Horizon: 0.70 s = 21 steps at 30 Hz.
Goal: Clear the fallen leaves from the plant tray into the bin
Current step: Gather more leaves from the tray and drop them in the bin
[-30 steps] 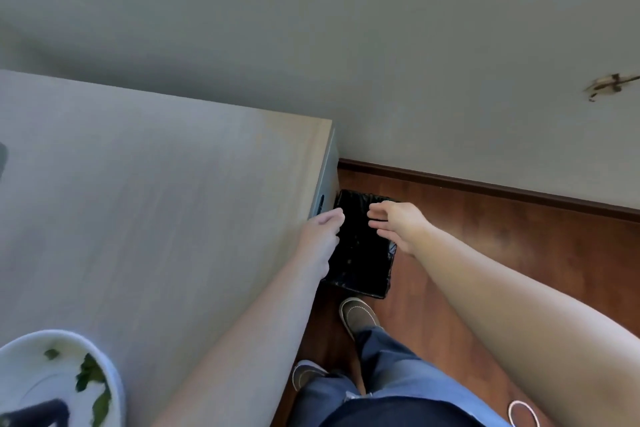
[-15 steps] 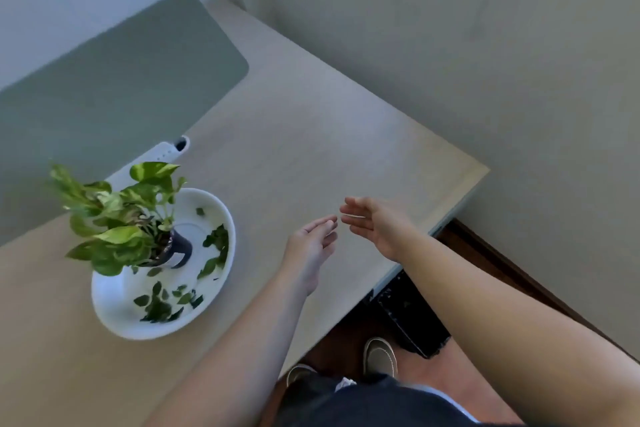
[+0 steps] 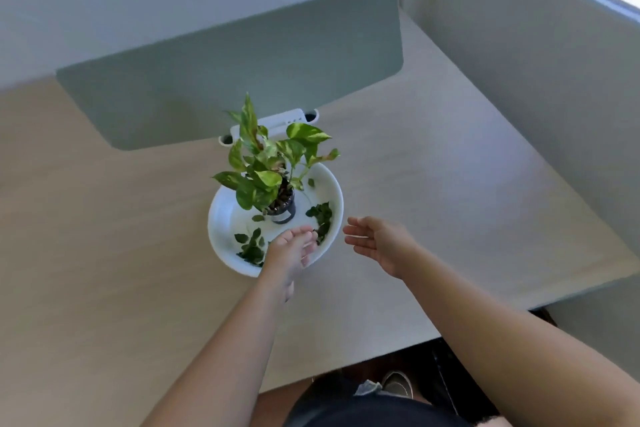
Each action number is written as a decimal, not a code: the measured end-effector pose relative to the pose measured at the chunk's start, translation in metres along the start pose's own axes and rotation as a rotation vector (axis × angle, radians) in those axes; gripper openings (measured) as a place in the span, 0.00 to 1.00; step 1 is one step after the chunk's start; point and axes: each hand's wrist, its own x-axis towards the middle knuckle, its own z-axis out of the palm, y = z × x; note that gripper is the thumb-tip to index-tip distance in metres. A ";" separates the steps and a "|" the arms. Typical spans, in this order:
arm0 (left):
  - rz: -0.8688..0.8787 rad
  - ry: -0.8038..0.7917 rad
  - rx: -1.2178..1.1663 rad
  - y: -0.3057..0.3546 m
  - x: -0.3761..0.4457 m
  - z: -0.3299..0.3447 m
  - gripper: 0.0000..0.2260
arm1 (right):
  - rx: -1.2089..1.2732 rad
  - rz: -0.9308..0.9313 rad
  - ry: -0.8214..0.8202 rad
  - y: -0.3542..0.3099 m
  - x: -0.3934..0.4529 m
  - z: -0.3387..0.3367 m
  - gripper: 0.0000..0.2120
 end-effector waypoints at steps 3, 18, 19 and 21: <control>0.028 0.068 0.068 0.006 0.017 -0.037 0.04 | -0.062 0.016 0.013 -0.006 0.010 0.025 0.11; 0.384 -0.127 1.260 0.031 0.093 -0.104 0.25 | -1.620 -0.347 0.020 -0.028 0.079 0.090 0.31; 0.404 -0.144 1.303 0.029 0.097 -0.105 0.26 | -1.676 -0.352 0.011 -0.031 0.086 0.092 0.32; 0.448 -0.169 1.376 0.025 0.104 -0.111 0.26 | -1.789 -0.379 -0.009 -0.038 0.095 0.099 0.31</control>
